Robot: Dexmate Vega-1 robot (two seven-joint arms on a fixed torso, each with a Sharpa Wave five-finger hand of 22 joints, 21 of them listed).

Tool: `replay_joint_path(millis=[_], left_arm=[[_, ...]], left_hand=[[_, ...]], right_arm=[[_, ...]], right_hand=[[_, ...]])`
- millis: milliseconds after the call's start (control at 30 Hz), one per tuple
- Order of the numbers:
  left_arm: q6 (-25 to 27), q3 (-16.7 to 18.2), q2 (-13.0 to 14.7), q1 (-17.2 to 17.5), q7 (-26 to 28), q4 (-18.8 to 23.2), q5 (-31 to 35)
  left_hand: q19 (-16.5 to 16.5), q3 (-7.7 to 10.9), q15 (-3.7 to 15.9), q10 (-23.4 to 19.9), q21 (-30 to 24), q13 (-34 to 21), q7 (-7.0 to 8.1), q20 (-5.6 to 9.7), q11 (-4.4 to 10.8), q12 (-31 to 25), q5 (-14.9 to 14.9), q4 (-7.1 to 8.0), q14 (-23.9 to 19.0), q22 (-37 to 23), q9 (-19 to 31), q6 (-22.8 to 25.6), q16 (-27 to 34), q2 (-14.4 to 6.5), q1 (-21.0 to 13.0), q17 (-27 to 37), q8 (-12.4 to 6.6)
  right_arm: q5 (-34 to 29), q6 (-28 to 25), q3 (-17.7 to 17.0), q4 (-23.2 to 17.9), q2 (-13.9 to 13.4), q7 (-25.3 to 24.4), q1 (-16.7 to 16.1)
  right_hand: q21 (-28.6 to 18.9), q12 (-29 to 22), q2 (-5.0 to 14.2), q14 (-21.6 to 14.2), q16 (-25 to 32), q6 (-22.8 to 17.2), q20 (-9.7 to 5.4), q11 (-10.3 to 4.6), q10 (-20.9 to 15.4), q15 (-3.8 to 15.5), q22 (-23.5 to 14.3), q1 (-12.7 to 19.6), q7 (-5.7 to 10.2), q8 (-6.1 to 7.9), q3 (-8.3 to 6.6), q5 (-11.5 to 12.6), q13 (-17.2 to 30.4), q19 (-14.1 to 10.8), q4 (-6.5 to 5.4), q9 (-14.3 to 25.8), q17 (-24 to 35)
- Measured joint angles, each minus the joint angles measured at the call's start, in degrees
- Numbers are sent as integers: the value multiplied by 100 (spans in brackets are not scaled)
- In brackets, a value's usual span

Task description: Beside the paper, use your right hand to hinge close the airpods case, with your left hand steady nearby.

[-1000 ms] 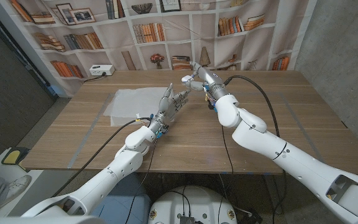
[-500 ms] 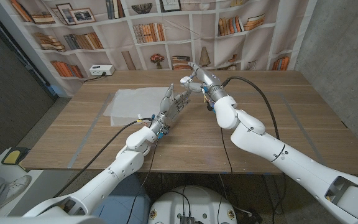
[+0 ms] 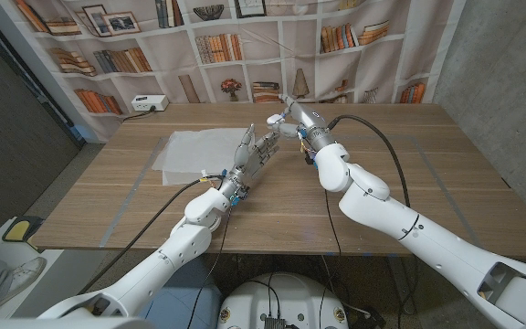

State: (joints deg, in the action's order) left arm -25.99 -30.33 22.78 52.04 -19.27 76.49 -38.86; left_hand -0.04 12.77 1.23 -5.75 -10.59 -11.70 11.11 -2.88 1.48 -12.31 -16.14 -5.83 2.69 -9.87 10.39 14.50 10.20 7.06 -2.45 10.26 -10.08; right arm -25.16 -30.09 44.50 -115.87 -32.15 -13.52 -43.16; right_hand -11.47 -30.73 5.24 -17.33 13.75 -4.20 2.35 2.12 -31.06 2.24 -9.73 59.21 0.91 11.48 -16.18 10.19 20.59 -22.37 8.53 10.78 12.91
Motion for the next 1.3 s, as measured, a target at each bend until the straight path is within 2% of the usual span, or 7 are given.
replay_joint_path(millis=[400, 800, 1300], left_arm=[[-80, 12, -2, 32, 38, 8, 13], [-93, -12, -27, -11, -71, -54, -8], [-111, 1, -40, -20, -200, -117, -108]], left_hand=[[-27, -23, 24, -69, 0, -1, 76, 34, 69, -43, -44, 24, -25, 1, -27, 5, 0, -51, -51, 0, -26], [-27, -23, 32, -114, 0, -1, -15, 34, 69, -43, -89, 23, -34, 1, -25, 117, 0, -82, -82, 0, -56], [-27, -71, 32, -132, 0, -2, -43, 33, 88, -87, -133, 24, -33, 0, -30, 184, 45, -82, -81, 0, -57]], right_arm=[[1, -11, -5, 4, 4, -5, -33], [-1, -13, 44, 50, 46, 4, -20], [-38, 17, 142, 185, 148, 16, 70]], right_hand=[[0, 0, 17, 1, 0, 0, 0, 0, 0, 0, 0, -17, 0, 0, 26, -5, 1, 0, 25, 0, 29], [0, 0, 23, 1, -9, 0, 0, -9, 9, -1, 0, -23, 0, 0, 26, -7, 2, 0, 25, 0, 28], [0, 0, 24, 1, -26, -53, 0, -10, 10, -1, 0, -22, -10, 0, 56, -7, 2, 0, 8, 0, 28]])
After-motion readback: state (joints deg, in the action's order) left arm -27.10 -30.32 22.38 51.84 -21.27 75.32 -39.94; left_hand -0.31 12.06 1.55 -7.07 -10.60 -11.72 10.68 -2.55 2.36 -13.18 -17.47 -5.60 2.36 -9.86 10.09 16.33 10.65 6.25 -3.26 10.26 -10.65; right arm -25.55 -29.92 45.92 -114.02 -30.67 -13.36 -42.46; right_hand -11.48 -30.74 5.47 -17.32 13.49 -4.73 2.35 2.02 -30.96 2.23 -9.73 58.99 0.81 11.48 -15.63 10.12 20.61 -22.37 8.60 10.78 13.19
